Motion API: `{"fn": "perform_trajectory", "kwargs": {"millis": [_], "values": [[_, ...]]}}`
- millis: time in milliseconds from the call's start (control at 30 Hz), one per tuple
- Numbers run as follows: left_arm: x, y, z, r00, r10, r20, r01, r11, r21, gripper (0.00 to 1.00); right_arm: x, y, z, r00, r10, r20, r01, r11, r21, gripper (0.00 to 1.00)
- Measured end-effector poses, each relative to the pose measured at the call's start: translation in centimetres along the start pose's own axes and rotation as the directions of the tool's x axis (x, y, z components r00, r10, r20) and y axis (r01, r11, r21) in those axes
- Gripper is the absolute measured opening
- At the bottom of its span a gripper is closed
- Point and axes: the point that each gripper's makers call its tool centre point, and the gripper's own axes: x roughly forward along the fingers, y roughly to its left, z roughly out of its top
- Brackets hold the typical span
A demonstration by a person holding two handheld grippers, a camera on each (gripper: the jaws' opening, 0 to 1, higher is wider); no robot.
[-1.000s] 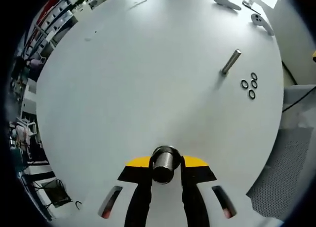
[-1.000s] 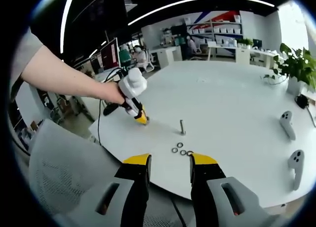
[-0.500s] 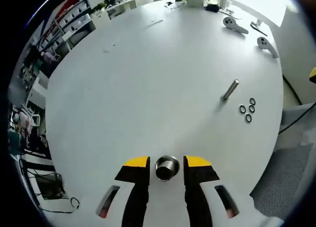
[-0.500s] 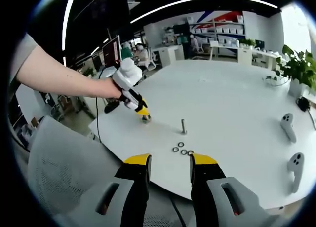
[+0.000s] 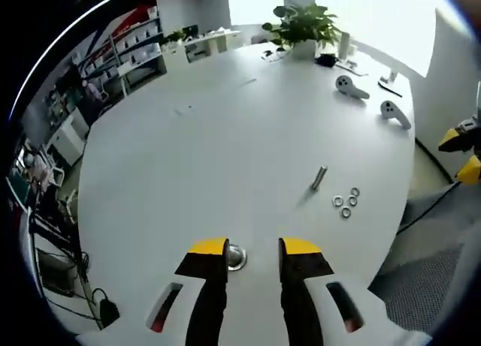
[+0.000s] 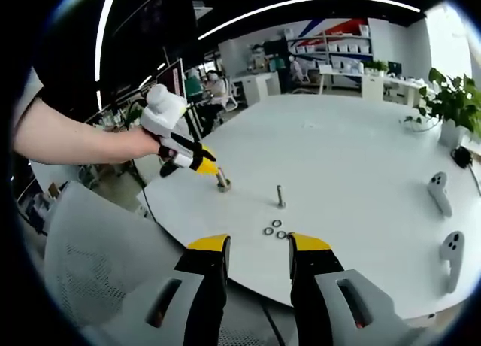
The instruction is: Place the washer onto the threaded stud by aligning its center hole with the stud, sliding it down to the base, and recovering from edge contact or off-axis alignment until the washer reaches the visible bottom stop.
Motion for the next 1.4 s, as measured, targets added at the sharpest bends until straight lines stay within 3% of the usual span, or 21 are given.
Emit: {"fn": "perform_trajectory", "kwargs": {"millis": [333,567,833,1133,1200,1400], "values": [[-3.4,-2.1,-1.8,0.998,-0.019,0.064,0.023,0.998,-0.06,0.26,0.0,0.0,0.0,1.0,-0.002,-0.001,0.002,1.0,0.005,0.33],[-8.3,-2.2,-2.6,0.989,0.005,0.146,0.013,0.992,-0.124,0.27,0.2,0.2,-0.4,1.0,0.002,-0.026,-0.002,1.0,-0.012,0.33],[-10.2,-2.1,-3.1,0.985,-0.018,0.172,0.031,0.997,-0.074,0.28,0.0,-0.4,-0.6,0.999,-0.035,-0.032,0.035,0.999,-0.001,0.34],[-12.7,-1.5,-3.5,0.97,-0.03,0.243,0.054,0.994,-0.094,0.28,0.1,-0.6,-1.5,0.996,-0.05,-0.08,0.049,0.999,-0.008,0.34],[-13.0,-1.7,-3.7,0.962,-0.048,0.267,0.083,0.989,-0.121,0.28,0.1,-0.7,-1.8,0.993,-0.06,-0.099,0.058,0.998,-0.021,0.34],[-14.1,-2.2,-4.2,0.955,-0.049,0.294,0.087,0.989,-0.118,0.28,0.1,-0.8,-1.9,0.992,-0.068,-0.108,0.065,0.997,-0.028,0.34]]}}
